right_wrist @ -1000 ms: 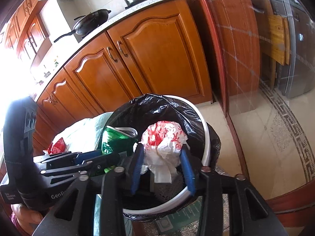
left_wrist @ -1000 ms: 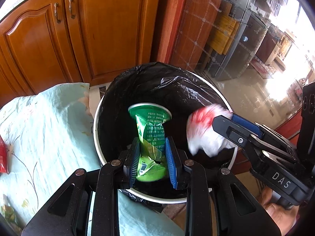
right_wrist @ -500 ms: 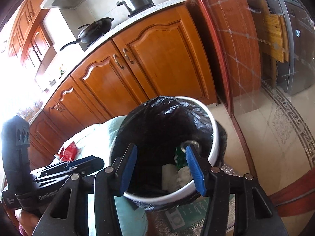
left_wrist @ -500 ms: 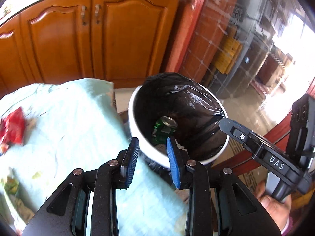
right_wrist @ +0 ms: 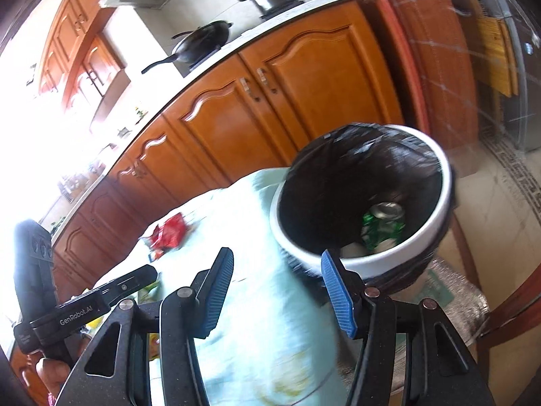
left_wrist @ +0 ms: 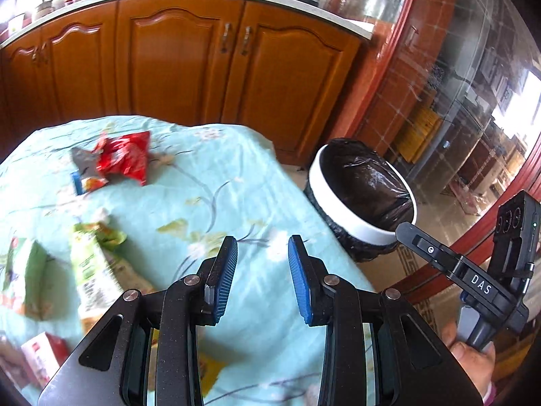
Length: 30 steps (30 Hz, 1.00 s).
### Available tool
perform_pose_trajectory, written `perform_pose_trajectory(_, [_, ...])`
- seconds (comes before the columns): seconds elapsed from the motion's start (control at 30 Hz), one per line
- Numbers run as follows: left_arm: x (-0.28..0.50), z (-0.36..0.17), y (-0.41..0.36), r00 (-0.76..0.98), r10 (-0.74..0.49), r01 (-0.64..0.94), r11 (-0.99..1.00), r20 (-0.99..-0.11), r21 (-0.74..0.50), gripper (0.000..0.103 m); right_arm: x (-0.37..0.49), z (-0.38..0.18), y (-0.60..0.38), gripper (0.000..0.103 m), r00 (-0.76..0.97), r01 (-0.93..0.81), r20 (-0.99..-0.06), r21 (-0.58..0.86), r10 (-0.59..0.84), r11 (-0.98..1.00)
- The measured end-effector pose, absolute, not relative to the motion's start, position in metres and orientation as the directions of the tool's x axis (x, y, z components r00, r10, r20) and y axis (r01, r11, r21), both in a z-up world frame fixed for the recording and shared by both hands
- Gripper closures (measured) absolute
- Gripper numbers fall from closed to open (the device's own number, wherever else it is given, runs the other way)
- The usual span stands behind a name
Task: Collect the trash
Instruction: 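Grasp the yellow snack bag with the right tool while the left tool grasps the green spouted pouch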
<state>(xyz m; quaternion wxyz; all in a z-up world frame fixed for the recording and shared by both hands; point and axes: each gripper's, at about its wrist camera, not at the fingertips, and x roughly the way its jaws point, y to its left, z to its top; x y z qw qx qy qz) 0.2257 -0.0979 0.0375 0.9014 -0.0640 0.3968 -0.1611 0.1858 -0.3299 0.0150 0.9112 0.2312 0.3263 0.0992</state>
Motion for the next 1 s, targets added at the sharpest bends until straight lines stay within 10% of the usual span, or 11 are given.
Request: perform_pose_trajectory(1.0, [0.163, 0.023, 0.066, 0.701, -0.146, -0.025, 0.973, -0.698, -0.229, 0.063, 0.164, 0.004, -0.161, 0.042, 0.601, -0.291, -0.602, 0.446, 0.525, 0.846])
